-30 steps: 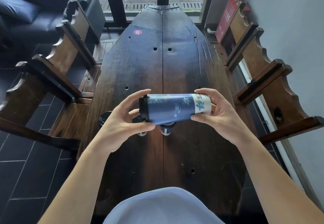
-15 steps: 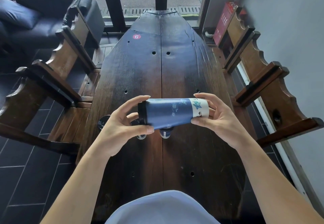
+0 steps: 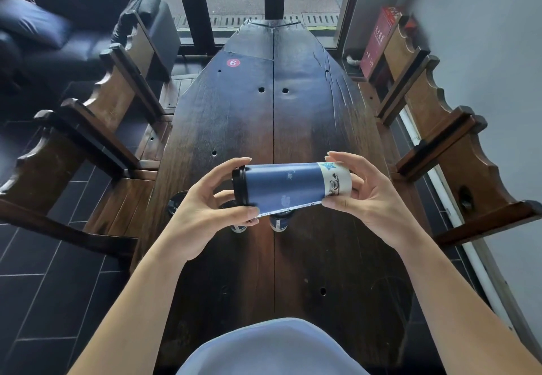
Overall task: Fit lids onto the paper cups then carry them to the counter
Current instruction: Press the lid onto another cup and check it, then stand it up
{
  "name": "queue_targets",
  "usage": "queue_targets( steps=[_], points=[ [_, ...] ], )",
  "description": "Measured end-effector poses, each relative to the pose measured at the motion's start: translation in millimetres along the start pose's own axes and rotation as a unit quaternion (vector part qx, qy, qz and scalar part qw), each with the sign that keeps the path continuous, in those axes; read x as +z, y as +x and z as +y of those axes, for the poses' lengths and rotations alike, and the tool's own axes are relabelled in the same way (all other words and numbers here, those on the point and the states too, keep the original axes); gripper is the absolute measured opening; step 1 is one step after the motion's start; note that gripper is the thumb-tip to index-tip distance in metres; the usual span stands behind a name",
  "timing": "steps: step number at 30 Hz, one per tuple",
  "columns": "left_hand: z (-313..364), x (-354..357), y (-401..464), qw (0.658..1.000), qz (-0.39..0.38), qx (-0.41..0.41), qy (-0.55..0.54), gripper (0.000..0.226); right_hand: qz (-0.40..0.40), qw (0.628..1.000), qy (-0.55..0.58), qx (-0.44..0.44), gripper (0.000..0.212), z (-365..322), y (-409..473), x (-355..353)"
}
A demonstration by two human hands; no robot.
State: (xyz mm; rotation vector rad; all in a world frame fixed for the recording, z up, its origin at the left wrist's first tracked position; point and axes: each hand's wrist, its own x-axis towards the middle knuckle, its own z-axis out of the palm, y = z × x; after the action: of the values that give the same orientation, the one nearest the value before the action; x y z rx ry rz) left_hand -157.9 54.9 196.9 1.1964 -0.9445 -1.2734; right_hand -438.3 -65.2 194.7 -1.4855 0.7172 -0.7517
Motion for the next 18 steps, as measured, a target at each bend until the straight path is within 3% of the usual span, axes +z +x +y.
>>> queue_targets(
  steps=[7,13,18],
  points=[
    [1.8,1.7,-0.4,1.0,-0.019,0.015,0.021,0.085,0.006,1.0,-0.004,0.001,0.064,-3.0,0.2,-1.2],
    [1.5,2.8,1.5,1.0,-0.006,0.011,0.011,0.078,0.0,1.0,0.008,-0.001,0.072,-2.5,-1.3,-0.4],
    [-1.3,0.9,1.7,1.0,-0.015,0.018,0.003,0.085,0.006,1.0,-0.003,0.002,0.062,-3.4,-1.0,-0.2]
  ],
)
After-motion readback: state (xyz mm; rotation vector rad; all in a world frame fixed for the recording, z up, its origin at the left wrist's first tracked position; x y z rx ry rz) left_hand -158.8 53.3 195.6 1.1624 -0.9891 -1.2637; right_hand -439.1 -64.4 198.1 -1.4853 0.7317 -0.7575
